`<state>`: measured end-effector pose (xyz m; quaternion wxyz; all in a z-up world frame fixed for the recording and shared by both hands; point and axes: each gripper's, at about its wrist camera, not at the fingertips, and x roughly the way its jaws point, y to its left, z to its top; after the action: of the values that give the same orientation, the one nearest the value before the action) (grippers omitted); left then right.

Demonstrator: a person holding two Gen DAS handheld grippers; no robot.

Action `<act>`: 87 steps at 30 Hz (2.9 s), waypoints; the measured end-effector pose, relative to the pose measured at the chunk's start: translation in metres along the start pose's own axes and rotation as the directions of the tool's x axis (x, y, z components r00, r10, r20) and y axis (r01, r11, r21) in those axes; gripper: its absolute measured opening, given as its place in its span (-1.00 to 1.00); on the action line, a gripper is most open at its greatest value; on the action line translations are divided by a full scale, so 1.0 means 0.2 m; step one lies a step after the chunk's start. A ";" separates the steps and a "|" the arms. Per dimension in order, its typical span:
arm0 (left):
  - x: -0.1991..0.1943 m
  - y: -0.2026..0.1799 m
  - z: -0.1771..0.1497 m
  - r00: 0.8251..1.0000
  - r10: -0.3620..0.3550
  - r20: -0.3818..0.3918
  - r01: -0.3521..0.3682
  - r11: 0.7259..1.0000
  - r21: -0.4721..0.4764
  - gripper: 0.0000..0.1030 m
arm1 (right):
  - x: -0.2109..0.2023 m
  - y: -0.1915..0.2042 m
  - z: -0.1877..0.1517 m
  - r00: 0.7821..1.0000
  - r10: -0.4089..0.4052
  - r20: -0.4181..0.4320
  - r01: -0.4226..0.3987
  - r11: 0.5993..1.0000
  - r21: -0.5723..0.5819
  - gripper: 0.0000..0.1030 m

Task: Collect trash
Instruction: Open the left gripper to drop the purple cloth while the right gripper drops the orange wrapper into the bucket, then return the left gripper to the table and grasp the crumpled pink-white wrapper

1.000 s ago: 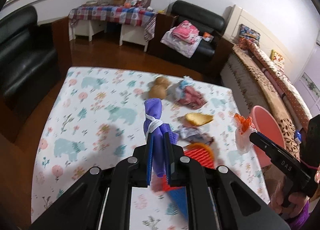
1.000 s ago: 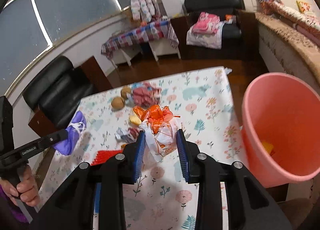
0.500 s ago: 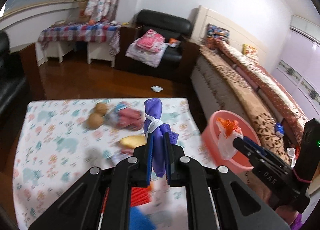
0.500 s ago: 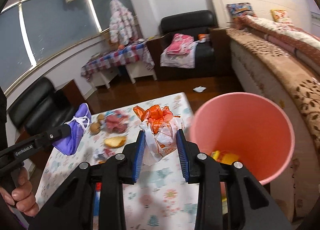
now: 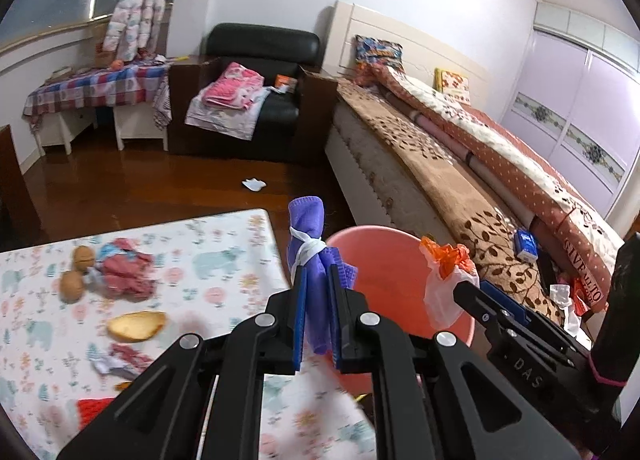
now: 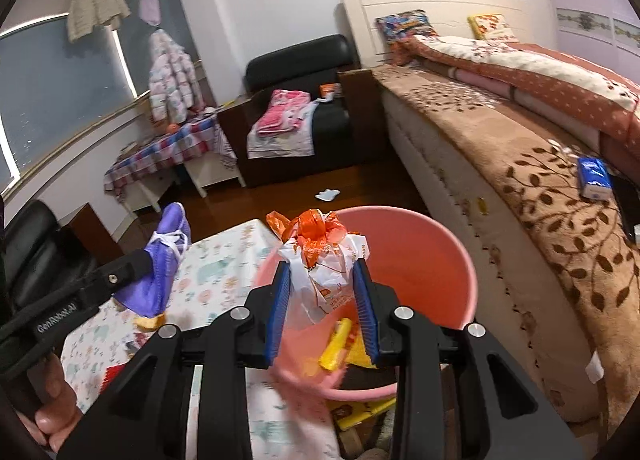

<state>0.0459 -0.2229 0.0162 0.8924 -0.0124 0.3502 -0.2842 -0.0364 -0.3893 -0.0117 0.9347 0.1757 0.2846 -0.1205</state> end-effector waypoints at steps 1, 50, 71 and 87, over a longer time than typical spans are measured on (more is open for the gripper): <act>0.04 -0.04 0.00 1.000 -0.001 -0.008 0.001 1.000 0.011 -0.82 | 0.01 -0.03 0.00 1.000 -0.010 -0.006 0.010 1.000 0.004 -0.37; 0.44 -0.27 -0.11 0.990 -0.009 -0.138 0.017 0.999 0.050 -0.33 | 0.28 -0.29 -0.12 0.992 -0.025 -0.120 0.032 0.998 0.062 -0.22; -0.09 0.44 -0.18 0.970 0.224 -0.093 -0.231 0.970 -0.071 -0.20 | 0.07 0.05 -0.16 0.989 0.122 -0.081 -0.124 0.992 -0.021 -0.23; 0.12 0.82 -0.32 0.903 0.247 -0.351 -0.361 0.880 -0.309 -0.14 | 0.10 0.27 -0.27 0.958 0.243 -0.152 -0.259 0.961 -0.095 -0.23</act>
<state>0.1017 -0.0874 -0.0834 0.8439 -0.0796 0.5264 -0.0669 -0.0288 -0.3211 -0.0516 0.9288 0.1650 0.3306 0.0281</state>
